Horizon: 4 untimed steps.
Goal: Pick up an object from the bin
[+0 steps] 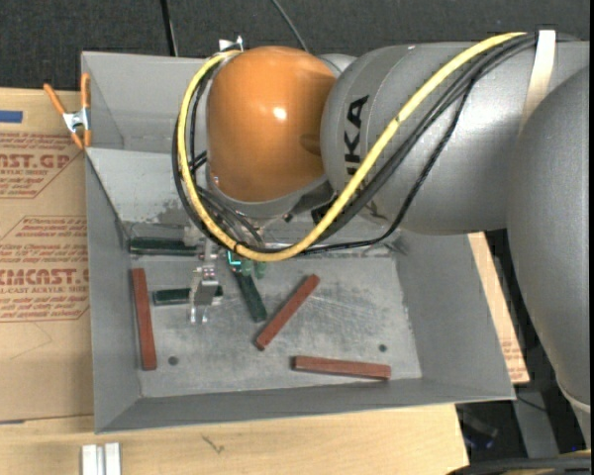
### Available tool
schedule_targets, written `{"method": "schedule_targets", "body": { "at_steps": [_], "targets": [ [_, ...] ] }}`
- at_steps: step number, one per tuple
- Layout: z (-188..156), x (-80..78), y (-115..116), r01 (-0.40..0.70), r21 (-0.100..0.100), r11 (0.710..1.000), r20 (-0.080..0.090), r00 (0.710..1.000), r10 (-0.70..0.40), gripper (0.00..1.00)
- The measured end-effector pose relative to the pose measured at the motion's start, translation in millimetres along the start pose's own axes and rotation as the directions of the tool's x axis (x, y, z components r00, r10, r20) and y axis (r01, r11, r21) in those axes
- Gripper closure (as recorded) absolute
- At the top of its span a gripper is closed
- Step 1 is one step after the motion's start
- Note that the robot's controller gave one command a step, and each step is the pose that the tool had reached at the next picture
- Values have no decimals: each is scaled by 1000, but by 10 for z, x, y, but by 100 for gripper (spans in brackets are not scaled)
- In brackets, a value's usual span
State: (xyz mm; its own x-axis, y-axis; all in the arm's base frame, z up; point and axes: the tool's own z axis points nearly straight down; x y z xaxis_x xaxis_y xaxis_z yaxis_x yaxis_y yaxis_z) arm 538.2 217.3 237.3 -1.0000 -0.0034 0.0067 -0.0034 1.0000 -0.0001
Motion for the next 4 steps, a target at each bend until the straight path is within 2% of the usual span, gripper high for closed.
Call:
{"method": "schedule_targets", "body": {
  "at_steps": [1, 2, 3, 4],
  "targets": [
    [-48, -17, -12, -2, -2, 1000, 8, 1000, 2, 0],
    [380, -16, -191, 49, -3, 999, 15, 999, -48, 0],
    [533, -15, -254, 61, -1, 998, 12, 998, -61, 0],
    [1128, -136, -113, 90, -1, 996, 13, 996, -90, 0]
  ]
}}
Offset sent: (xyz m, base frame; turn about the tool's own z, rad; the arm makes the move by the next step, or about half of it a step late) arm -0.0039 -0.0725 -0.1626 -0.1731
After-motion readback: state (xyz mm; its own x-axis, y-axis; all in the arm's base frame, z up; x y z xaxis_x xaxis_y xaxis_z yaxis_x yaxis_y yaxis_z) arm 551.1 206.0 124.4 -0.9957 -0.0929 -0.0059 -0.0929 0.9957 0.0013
